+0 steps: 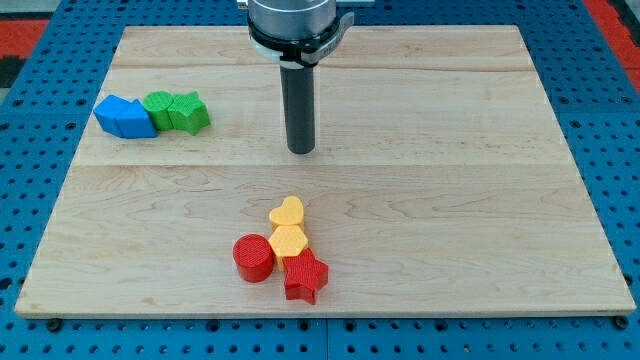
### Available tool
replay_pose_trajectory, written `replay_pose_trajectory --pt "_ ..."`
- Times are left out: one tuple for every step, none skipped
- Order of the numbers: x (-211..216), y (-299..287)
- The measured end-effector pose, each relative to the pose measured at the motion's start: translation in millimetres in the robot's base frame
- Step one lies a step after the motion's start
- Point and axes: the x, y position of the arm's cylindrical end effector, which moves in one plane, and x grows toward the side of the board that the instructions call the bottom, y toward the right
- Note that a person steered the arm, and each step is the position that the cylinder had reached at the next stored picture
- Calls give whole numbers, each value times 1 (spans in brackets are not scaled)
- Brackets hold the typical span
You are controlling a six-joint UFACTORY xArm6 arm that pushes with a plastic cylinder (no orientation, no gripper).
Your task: Place the green star to the bottom of the green circle
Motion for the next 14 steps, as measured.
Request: replay_pose_trajectory --pt "0 0" --pt "-1 0" --pt "-1 -6" --pt "1 -5" --pt "-13 -5" --pt "-28 -5" --pt "-60 -8" --pt "-92 -19" --pt "-127 -47" --pt "-137 -72" --pt "-136 -107" --pt "-115 -120" --pt "-78 -124" --pt "-35 -124"
